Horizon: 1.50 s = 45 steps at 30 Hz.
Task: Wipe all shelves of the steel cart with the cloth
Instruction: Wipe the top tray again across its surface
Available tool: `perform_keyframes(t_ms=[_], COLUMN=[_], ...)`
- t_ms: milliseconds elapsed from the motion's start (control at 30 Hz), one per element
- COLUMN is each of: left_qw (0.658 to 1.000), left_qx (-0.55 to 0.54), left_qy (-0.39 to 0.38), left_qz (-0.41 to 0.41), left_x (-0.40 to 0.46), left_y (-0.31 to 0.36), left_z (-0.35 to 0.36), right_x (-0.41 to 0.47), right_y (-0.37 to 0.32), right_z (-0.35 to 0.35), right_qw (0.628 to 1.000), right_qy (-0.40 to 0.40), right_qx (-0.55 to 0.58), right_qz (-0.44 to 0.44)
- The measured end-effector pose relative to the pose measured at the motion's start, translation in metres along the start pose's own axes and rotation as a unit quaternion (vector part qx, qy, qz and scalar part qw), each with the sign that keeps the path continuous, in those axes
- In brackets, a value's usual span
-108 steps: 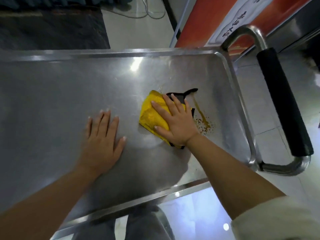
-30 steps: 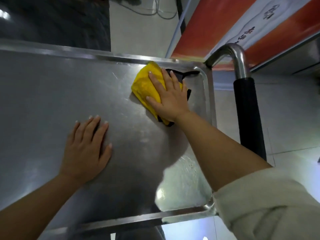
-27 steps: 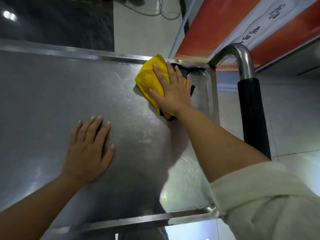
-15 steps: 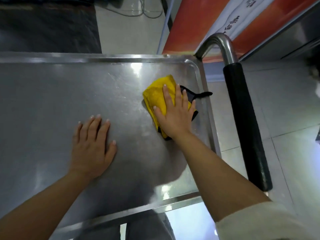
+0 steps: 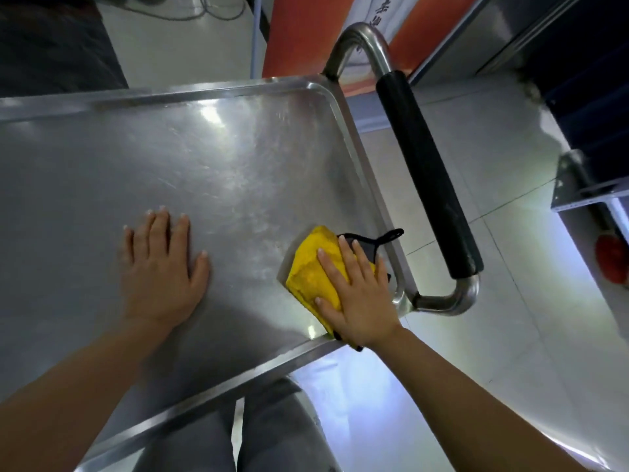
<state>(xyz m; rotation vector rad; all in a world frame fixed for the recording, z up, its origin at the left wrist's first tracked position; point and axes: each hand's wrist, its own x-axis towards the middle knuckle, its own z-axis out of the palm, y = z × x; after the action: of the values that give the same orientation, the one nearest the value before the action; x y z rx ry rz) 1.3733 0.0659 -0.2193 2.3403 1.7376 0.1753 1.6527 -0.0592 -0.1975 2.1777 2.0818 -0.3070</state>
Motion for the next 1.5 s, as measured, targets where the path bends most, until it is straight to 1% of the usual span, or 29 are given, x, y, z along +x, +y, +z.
perform_keyframes(t_ms=[33,100,200,267,300,367,400,433,500,567,600,667,800,900,1000,1067,1133,1233,1300,1333,1433,1500], left_qw=[1.0,1.0,1.0,1.0,1.0,1.0,1.0,1.0,1.0,1.0,0.999,0.999,0.998,0.998,0.998,0.998,0.998,0.997,0.998,0.998,0.998,0.999], left_qx=[-0.001,0.002,0.003,-0.001,-0.001,0.0,0.001,0.004,0.01,0.018,0.021,0.024,0.039,0.045,0.045,0.047,0.047,0.052,0.052,0.049,0.03,0.016], left_qy=[-0.002,0.001,0.017,0.019,0.02,0.018,0.014,0.01,0.013,0.024,0.027,0.031,0.049,0.054,0.049,0.047,0.048,0.047,0.045,0.045,0.048,0.049], left_qz=[0.002,0.008,0.007,0.006,0.007,0.008,0.007,0.006,0.007,0.004,0.002,0.001,0.006,0.001,-0.009,-0.009,-0.009,-0.011,-0.009,-0.008,-0.009,-0.006], left_x=[0.0,0.0,-0.002,-0.002,-0.002,-0.002,-0.002,-0.001,0.0,0.0,0.001,0.001,0.001,0.003,0.005,0.004,0.004,0.004,0.004,0.004,0.004,0.005], left_y=[0.0,0.001,0.002,0.003,0.003,0.003,0.003,0.003,0.003,0.004,0.004,0.003,0.0,0.0,-0.002,-0.002,-0.001,-0.001,-0.001,-0.002,-0.002,-0.001], left_z=[0.0,0.0,-0.001,-0.002,-0.002,-0.003,-0.002,-0.002,-0.001,0.0,0.002,0.004,0.009,0.01,0.01,0.011,0.011,0.01,0.011,0.011,0.011,0.01], right_x=[0.003,0.011,0.029,0.041,0.045,0.051,0.055,0.062,0.083,0.113,0.131,0.165,0.239,0.283,0.295,0.284,0.26,0.198,0.15,0.126,0.073,0.055], right_y=[0.004,0.005,-0.015,-0.03,-0.035,-0.034,-0.029,-0.021,-0.002,0.018,0.026,0.031,0.022,0.016,0.016,0.014,0.009,-0.009,-0.03,-0.044,-0.082,-0.087], right_z=[-0.002,-0.003,0.005,0.009,0.01,0.009,0.008,0.004,-0.006,-0.019,-0.024,-0.032,-0.044,-0.054,-0.056,-0.055,-0.05,-0.033,-0.019,-0.012,0.007,0.012], right_qw=[1.0,0.994,0.966,0.952,0.95,0.957,0.966,0.977,0.996,0.998,0.997,0.996,0.999,0.999,0.998,0.999,0.999,0.997,0.995,0.996,0.997,0.993], right_qy=[-0.001,0.003,0.032,0.048,0.051,0.057,0.063,0.065,0.055,0.036,0.03,0.026,0.039,0.033,0.027,0.025,0.03,0.047,0.061,0.067,0.058,0.048], right_qx=[0.002,0.023,0.058,0.067,0.068,0.058,0.05,0.041,0.015,-0.003,-0.006,-0.005,0.004,0.002,0.009,0.018,0.03,0.045,0.04,0.038,0.038,0.033], right_qz=[0.024,0.111,0.249,0.296,0.302,0.279,0.248,0.2,0.069,-0.047,-0.077,-0.079,-0.029,-0.037,-0.048,-0.039,-0.013,0.052,0.067,0.051,-0.043,-0.1])
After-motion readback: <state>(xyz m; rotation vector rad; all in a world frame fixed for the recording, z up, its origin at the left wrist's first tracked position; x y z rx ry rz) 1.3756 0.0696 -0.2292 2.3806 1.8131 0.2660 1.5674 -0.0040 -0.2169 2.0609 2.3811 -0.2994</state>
